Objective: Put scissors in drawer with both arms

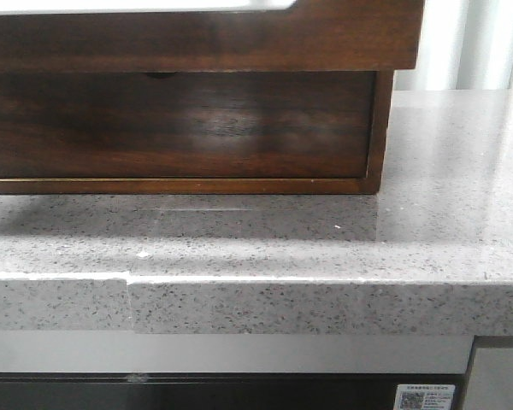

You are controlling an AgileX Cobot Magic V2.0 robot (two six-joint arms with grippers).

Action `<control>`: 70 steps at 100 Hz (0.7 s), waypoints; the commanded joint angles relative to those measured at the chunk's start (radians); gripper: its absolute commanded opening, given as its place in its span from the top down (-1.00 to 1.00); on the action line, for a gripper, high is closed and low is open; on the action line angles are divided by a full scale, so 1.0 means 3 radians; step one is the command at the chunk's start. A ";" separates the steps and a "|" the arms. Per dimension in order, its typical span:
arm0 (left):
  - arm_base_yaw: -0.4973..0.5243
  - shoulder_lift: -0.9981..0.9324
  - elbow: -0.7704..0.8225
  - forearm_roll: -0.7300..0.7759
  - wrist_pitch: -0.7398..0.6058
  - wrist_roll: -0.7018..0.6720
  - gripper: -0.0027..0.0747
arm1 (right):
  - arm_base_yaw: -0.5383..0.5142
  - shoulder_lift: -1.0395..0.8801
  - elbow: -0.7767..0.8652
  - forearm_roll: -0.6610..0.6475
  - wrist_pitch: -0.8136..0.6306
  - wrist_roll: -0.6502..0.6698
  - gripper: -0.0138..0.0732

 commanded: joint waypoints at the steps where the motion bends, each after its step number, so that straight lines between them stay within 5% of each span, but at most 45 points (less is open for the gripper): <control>1: -0.0005 0.0045 -0.0085 -0.0092 -0.0222 -0.0021 0.98 | -0.0027 0.0038 -0.0069 -0.0004 -0.0271 0.0019 0.80; 19: -0.0005 0.0045 0.0013 -0.0061 -0.0238 -0.0021 0.98 | -0.0027 0.0038 -0.0069 -0.0004 -0.0271 0.0019 0.80; 35: -0.0005 -0.0125 0.0359 0.0478 -0.0376 -0.0048 0.98 | -0.0027 0.0038 -0.0069 -0.0004 -0.0271 0.0019 0.80; 42: -0.0005 -0.0238 0.0596 0.0975 -0.0612 -0.0497 0.98 | -0.0027 0.0038 -0.0069 -0.0004 -0.0271 0.0019 0.80; 55: -0.0005 -0.0493 0.1134 0.2090 -0.1305 -0.2101 0.98 | -0.0027 0.0038 -0.0069 -0.0004 -0.0271 0.0019 0.80; 70: -0.0005 -0.0826 0.1594 0.2291 -0.1779 -0.2318 0.98 | -0.0027 0.0038 -0.0069 -0.0004 -0.0271 0.0019 0.80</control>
